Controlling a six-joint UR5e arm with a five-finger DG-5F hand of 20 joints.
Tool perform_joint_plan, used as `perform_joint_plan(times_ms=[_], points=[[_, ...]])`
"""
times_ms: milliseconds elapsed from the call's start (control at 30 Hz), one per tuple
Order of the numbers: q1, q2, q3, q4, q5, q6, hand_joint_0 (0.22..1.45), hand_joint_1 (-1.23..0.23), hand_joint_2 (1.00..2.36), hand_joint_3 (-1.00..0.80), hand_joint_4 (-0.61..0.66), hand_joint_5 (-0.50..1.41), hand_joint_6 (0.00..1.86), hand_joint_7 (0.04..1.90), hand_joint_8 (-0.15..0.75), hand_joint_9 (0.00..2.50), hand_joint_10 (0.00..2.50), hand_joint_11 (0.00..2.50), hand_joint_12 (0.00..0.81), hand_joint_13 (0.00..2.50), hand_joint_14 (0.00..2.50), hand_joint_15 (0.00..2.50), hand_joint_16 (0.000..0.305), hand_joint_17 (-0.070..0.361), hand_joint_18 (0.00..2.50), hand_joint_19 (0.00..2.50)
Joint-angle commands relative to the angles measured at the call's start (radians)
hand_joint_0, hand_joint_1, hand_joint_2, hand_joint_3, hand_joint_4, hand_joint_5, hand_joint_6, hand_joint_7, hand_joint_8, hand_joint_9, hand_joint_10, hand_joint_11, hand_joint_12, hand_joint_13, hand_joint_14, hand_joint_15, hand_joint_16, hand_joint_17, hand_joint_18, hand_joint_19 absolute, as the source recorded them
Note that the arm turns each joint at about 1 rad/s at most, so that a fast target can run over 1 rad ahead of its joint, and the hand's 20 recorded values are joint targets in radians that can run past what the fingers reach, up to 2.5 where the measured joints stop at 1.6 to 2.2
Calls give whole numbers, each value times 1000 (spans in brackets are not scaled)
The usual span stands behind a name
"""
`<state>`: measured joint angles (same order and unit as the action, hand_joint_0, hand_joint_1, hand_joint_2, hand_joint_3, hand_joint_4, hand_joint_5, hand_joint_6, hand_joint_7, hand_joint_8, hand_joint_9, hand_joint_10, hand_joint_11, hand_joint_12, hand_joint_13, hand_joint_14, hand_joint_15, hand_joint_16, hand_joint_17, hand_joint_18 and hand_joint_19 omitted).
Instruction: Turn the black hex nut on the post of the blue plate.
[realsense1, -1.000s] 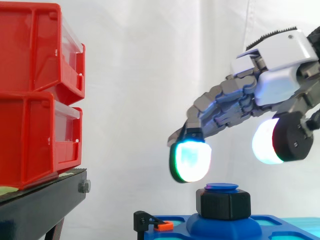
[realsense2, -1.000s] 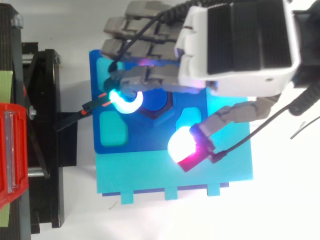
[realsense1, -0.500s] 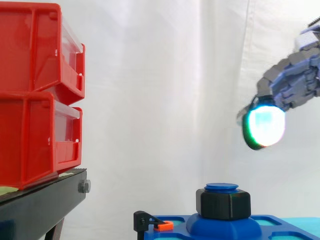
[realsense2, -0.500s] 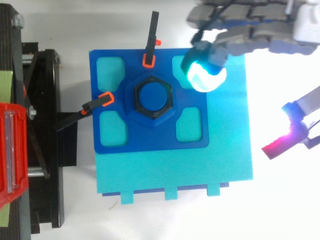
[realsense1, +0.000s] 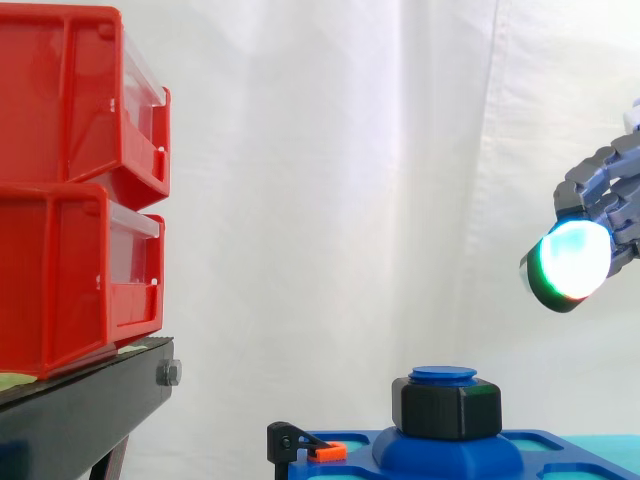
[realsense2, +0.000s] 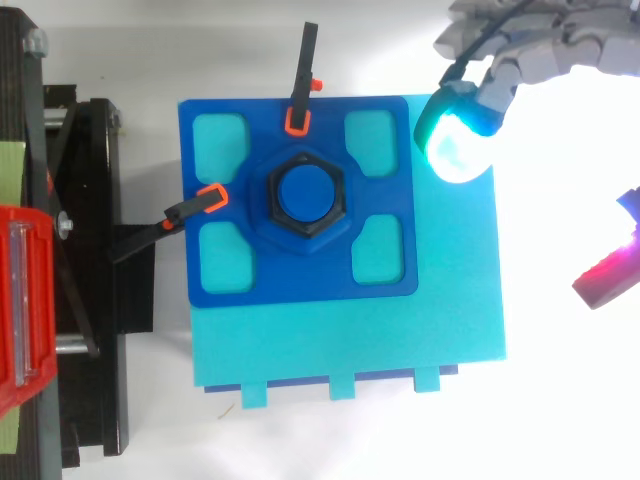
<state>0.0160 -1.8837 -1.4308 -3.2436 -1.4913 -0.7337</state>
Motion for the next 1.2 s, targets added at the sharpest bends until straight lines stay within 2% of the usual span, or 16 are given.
perform_joint_plan(times_ms=[0, 67, 367, 500, 667, 733, 900, 1167], points=[[1, 0, 0, 2, 2, 212, 425, -622, 1000, -500, 164, -254, 502, 762, 244, 159, 0, 0, 391, 87, 0, 29, 64, 144, 0, 46], [-1, 1, 0, 2, 2, 226, 423, -620, 1000, -500, 164, -254, 502, 762, 245, 158, 0, 0, 392, 88, 0, 25, 64, 144, 0, 46], [2, 0, 0, 11, 2, 214, 406, -594, 1000, -500, 191, -242, 502, 759, 252, 182, 0, 0, 399, 90, 2, 24, 66, 148, 0, 39], [2, 0, 0, 11, 2, 214, 409, -590, 1000, -500, 203, -222, 502, 733, 260, 352, 0, 0, 385, 288, 1, 12, 60, 135, 30, 4], [2, 0, 0, 11, 2, 214, 428, -568, 1000, -500, 160, -209, 502, 724, 240, 457, 0, 0, 339, 336, 0, 11, 53, 119, 74, 9], [2, 0, 0, 11, 2, 214, 439, -554, 1000, -500, 154, -216, 502, 731, 239, 396, 0, 0, 353, 250, 0, 2, 55, 123, 0, 0], [2, 0, 0, 11, 2, 214, 444, -497, 1000, -500, 157, -228, 502, 732, 222, 184, 0, 0, 363, 41, 0, 0, 56, 127, 0, 0], [2, 0, 0, 11, 2, 214, 435, -445, 1000, -500, 160, -223, 501, 668, 191, 67, 0, 0, 353, 0, 0, 0, 57, 128, 0, 0]])
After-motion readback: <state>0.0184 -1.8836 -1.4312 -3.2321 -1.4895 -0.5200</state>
